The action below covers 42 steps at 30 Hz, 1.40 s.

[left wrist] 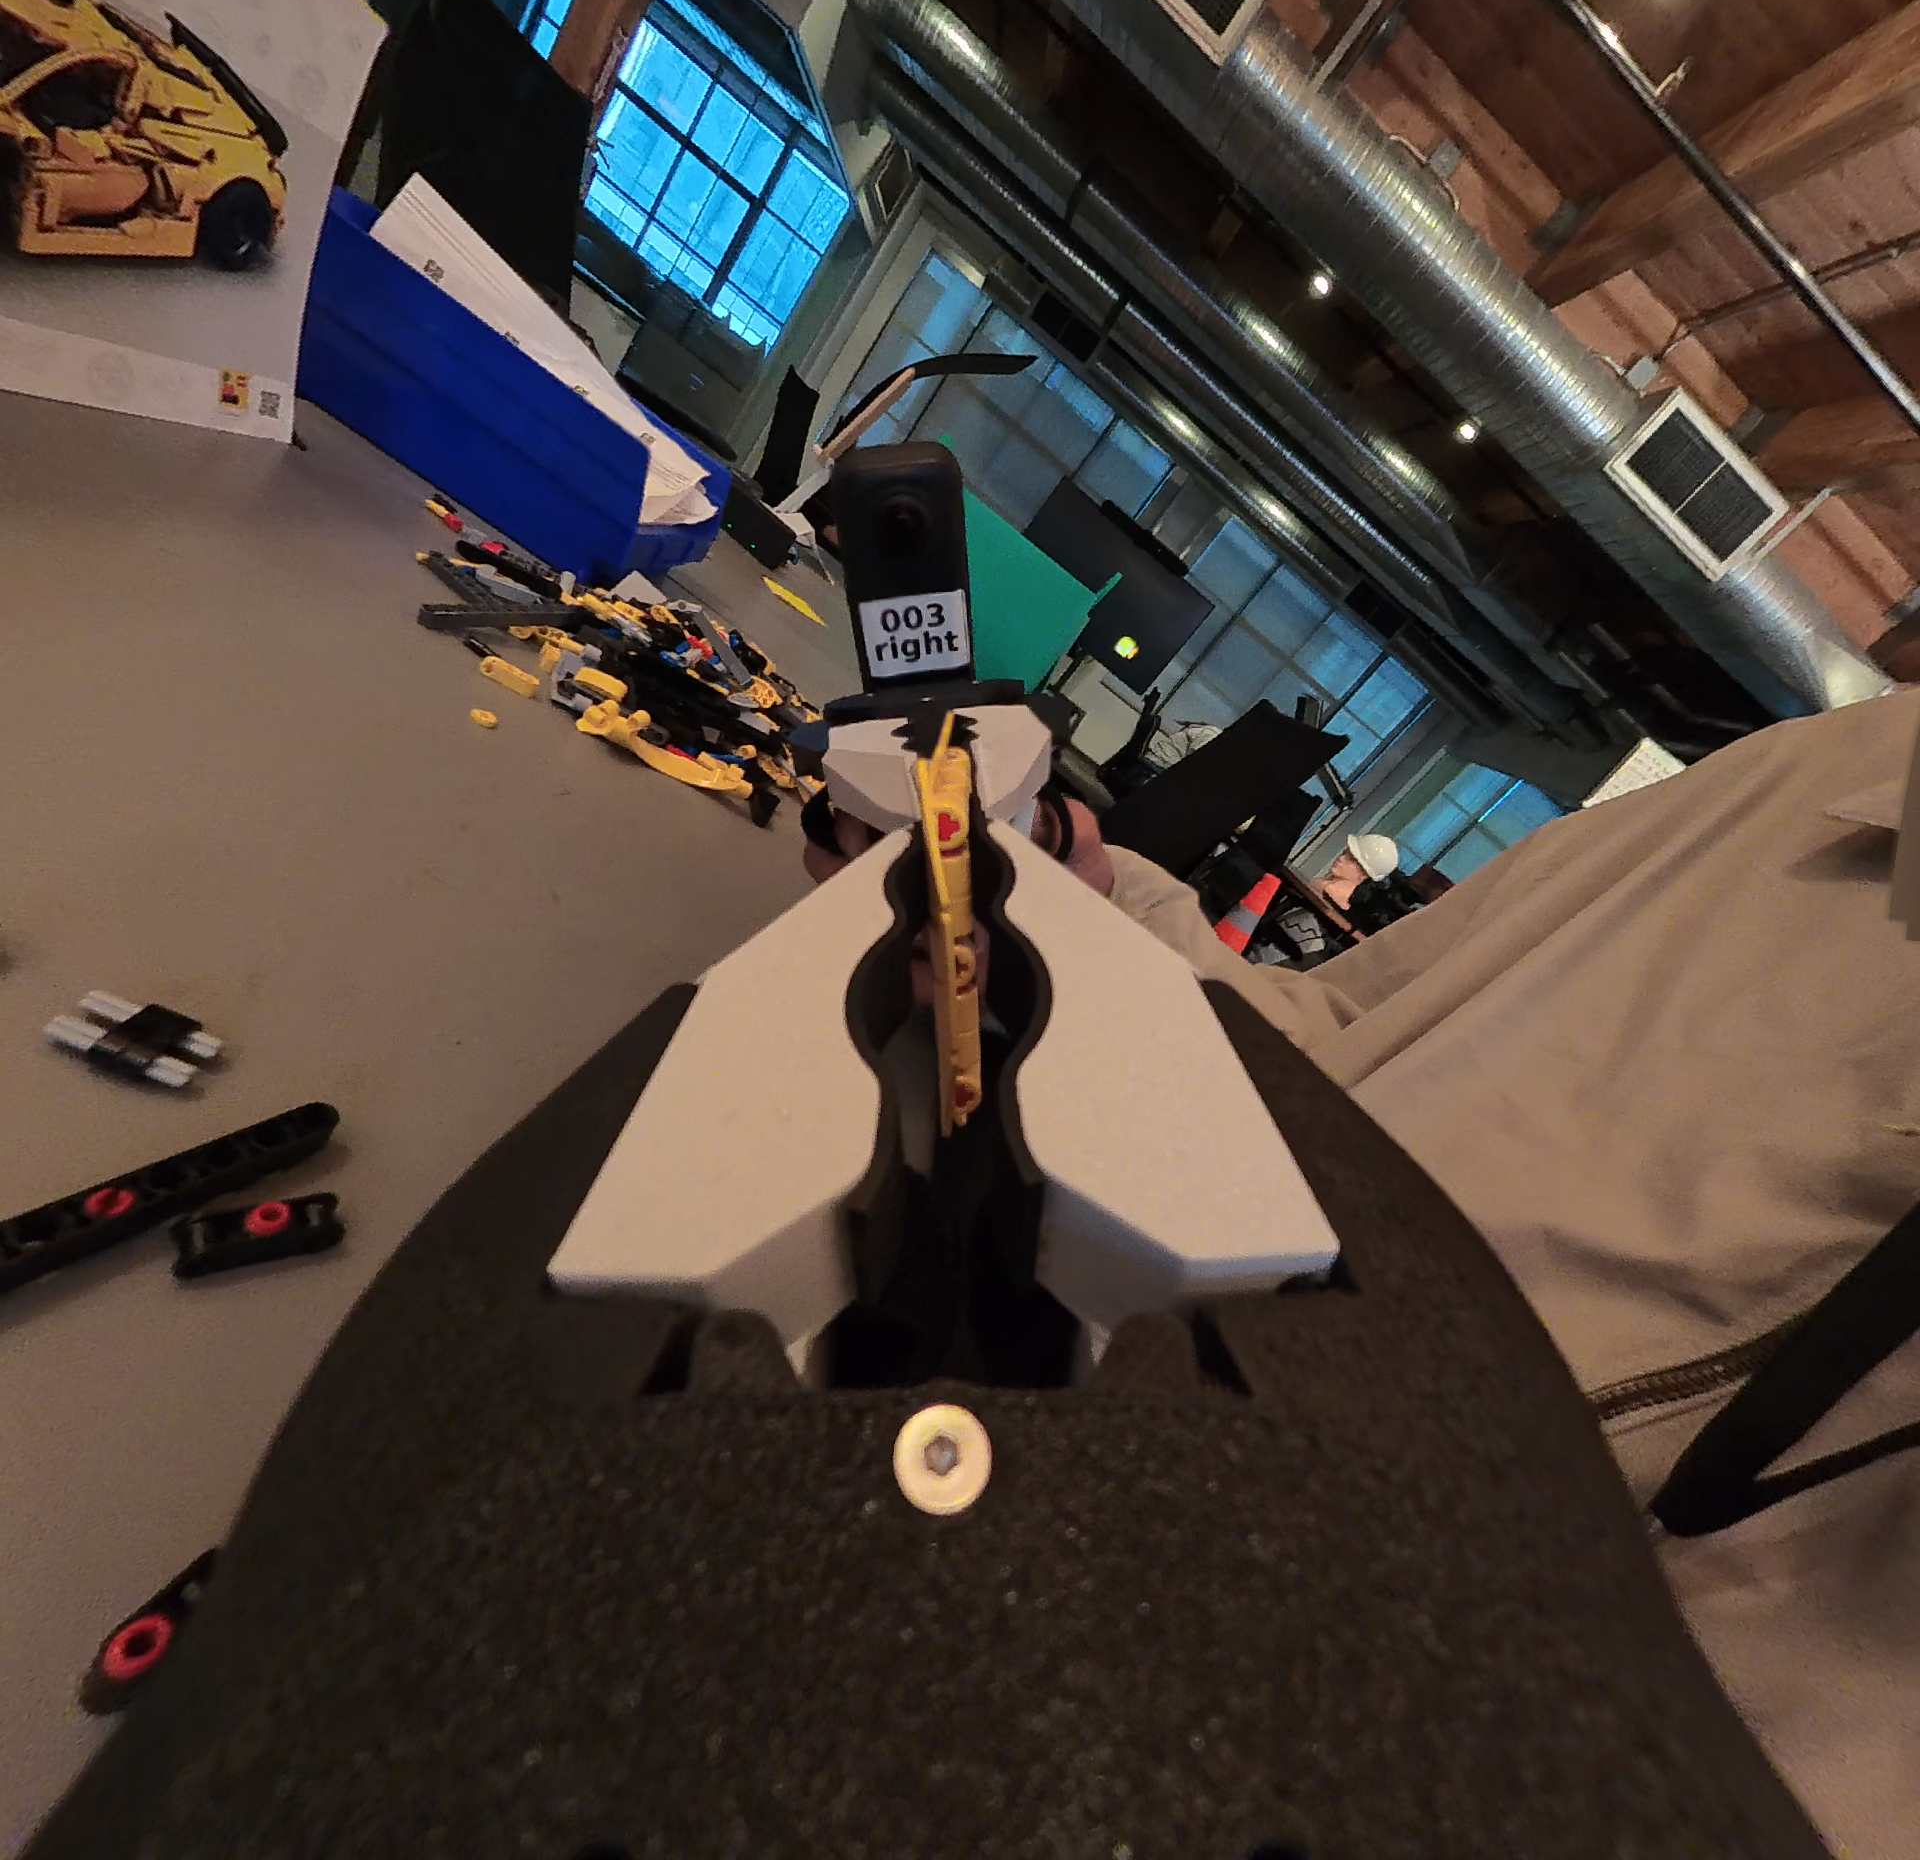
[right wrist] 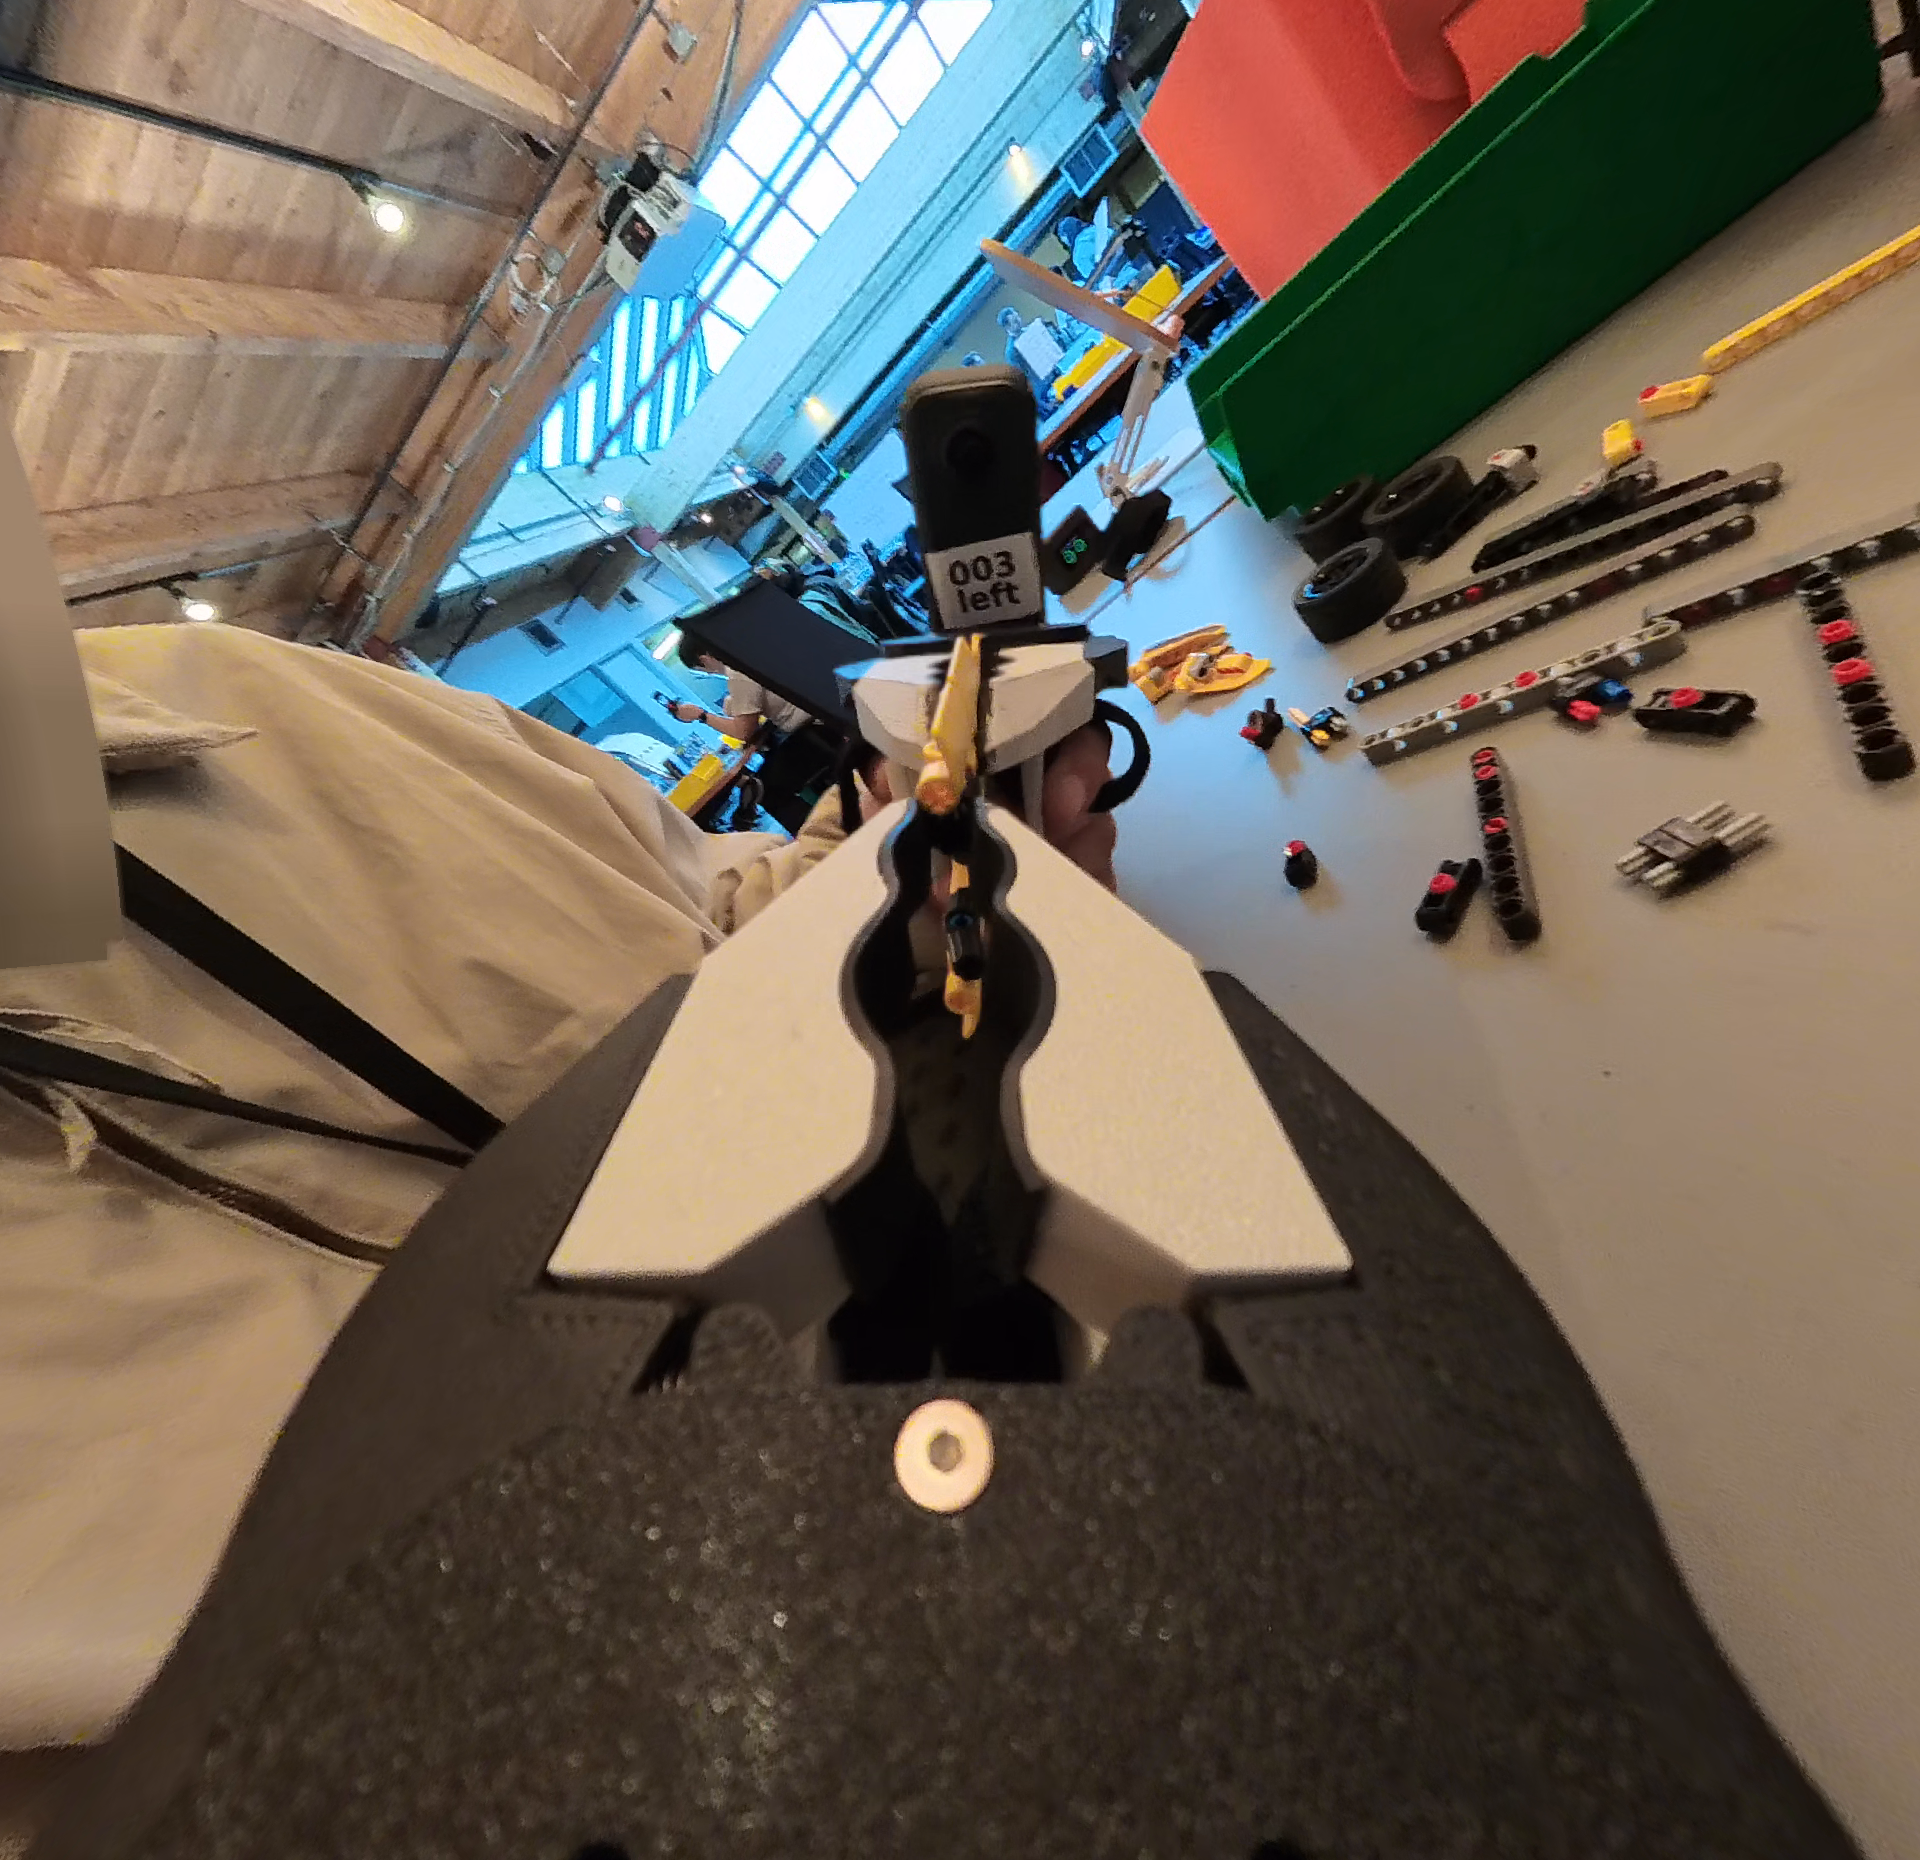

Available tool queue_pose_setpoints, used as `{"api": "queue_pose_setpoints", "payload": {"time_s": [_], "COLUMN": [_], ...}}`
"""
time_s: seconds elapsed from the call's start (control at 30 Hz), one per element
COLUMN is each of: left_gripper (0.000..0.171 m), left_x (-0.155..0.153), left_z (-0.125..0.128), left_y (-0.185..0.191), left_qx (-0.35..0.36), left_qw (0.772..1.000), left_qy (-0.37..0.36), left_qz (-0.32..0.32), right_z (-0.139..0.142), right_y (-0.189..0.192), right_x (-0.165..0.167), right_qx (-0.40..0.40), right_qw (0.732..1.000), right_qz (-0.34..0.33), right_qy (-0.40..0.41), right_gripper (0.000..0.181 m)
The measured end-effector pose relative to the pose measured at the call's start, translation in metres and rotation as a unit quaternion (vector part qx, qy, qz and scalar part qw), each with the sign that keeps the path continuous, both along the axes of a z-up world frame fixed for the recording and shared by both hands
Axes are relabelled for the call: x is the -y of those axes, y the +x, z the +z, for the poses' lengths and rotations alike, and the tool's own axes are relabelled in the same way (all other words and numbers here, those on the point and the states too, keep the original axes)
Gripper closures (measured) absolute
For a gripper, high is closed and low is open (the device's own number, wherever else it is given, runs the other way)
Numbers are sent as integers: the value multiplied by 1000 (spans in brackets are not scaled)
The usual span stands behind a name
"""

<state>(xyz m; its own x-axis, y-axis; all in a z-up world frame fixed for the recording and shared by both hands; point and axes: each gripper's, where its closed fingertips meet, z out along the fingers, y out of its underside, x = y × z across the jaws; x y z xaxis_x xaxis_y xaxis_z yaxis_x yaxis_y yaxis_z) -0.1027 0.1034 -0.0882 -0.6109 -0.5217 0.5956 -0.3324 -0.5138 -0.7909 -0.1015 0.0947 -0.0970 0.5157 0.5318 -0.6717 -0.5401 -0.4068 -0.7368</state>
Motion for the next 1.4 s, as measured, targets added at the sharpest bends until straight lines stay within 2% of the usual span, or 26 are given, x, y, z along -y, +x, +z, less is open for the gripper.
{"api": "queue_pose_setpoints", "payload": {"time_s": [0.5, 0.53, 0.6, 0.63, 0.7, 0.77, 0.8, 0.87, 0.93, 1.0, 1.03, 1.1, 1.4], "left_gripper": [166, 166, 166, 165, 165, 165, 165, 165, 165, 165, 165, 165, 166], "left_x": [-4, -12, -56, -67, -57, -43, -37, -25, -15, -10, -8, -4, 4], "left_z": [-1, 3, 13, 12, 9, 9, 8, 5, 5, 5, 6, 3, 5], "left_y": [1, 1, -5, -6, -3, 0, 0, 1, 0, 1, 1, 3, -3], "left_qx": [-1, 6, 20, 18, 11, 10, 9, 6, 9, 9, 10, 6, 16], "left_qw": [1000, 1000, 993, 991, 995, 997, 997, 999, 1000, 1000, 999, 1000, 1000], "left_qy": [2, -14, -93, -109, -84, -67, -67, -45, -30, -29, -32, -21, 7], "left_qz": [5, 19, 71, 78, 61, 40, 28, 17, 5, 0, -2, -3, -18], "right_z": [-1, -1, 20, 20, 5, -5, -3, 11, 8, 11, 11, 7, 8], "right_y": [7, 10, 60, 75, 58, 36, 28, 11, 11, 11, 10, 2, -4], "right_x": [2, 2, 16, 22, 15, 1, -4, -7, -13, -12, -11, -10, -5], "right_qx": [3, 1, -87, -96, -6, 45, 34, -9, -4, -21, -20, -4, 2], "right_qw": [1000, 1000, 991, 989, 996, 996, 997, 998, 997, 997, 998, 999, 999], "right_qz": [-8, -14, -87, -107, -92, -80, -72, -41, -59, -54, -49, -31, -14], "right_qy": [-1, 0, 46, 45, 12, 7, 11, 48, 43, 47, 46, 37, 41], "right_gripper": [176, 179, 181, 181, 181, 163, 159, 135, 136, 152, 155, 173, 175]}}
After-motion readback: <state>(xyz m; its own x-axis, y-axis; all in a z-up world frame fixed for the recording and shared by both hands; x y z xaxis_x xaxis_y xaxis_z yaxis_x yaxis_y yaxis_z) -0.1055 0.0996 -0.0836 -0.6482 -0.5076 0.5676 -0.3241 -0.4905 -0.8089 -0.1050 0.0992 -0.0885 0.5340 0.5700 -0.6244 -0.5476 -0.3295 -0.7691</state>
